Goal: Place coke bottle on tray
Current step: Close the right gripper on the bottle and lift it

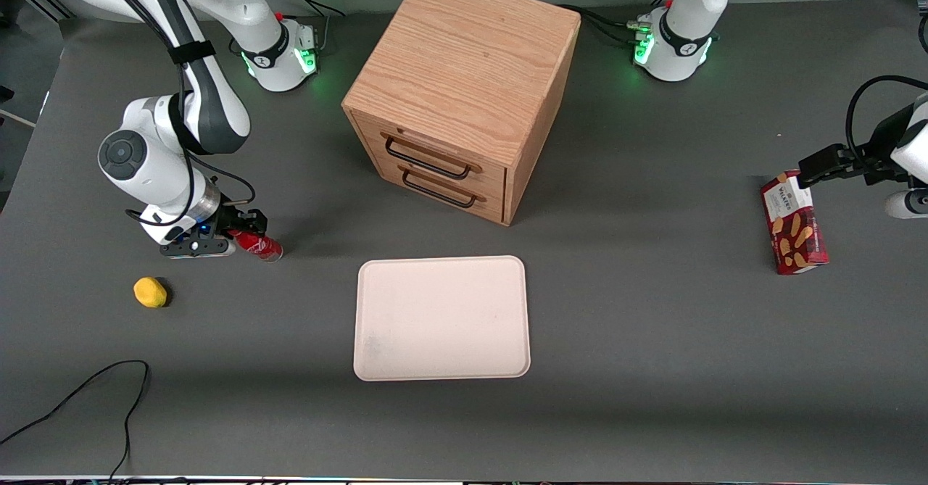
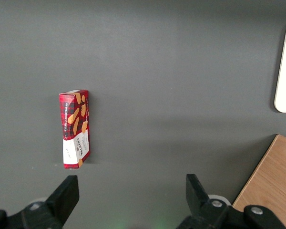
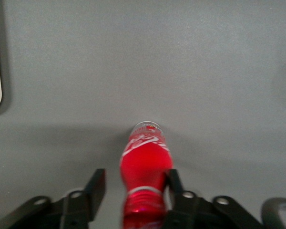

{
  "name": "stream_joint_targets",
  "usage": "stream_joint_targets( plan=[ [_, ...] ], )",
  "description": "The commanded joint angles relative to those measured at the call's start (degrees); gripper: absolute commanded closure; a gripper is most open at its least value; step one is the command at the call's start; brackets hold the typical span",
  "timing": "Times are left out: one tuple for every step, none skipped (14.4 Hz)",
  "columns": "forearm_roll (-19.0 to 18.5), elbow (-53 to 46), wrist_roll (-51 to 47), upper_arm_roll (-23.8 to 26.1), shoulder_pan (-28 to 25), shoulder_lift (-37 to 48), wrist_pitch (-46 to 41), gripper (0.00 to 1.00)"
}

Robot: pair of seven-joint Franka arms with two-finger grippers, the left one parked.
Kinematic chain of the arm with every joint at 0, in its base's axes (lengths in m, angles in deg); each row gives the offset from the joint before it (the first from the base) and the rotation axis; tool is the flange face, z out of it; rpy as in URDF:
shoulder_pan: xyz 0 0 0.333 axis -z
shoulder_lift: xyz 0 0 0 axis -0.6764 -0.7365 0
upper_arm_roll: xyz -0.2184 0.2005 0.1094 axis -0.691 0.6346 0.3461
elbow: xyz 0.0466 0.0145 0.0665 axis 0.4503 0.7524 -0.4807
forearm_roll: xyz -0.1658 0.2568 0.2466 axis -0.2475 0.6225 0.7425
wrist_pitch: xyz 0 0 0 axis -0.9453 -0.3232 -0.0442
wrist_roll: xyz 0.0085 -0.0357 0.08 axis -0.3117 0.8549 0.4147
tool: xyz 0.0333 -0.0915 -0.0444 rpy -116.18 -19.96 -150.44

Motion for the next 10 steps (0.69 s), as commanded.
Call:
stream_joint_targets(
  plan=[
    [-0.29, -0.10, 1.46, -0.18, -0.05, 0.31, -0.56, 0.62],
    [-0.29, -0.19, 1.46, -0.18, -0.05, 0.31, -0.56, 0.67],
    [-0.29, -0.45, 1.46, -0.18, -0.05, 0.31, -0.56, 0.71],
    [-0.29, -0.80, 1.37, -0.18, -0.05, 0.31, -0.64, 0.76],
    [-0.29, -1.59, 1.46, -0.18, -0.05, 0.40, -1.25, 0.79],
    [-0.29, -3.33, 1.46, -0.18, -0.05, 0.49, -3.17, 0.79],
    [-0.29, -6.66, 1.46, -0.27, 0.04, 0.40, -6.85, 0.79],
    [-0.20, -10.00, 2.15, -0.36, 0.04, 0.23, -10.80, 0.82],
    [-0.20, -13.16, 2.51, -0.45, 0.12, 0.05, -13.80, 0.83],
    [-0.20, -15.98, 2.51, -0.45, 0.13, 0.05, -16.44, 0.86]
  ],
)
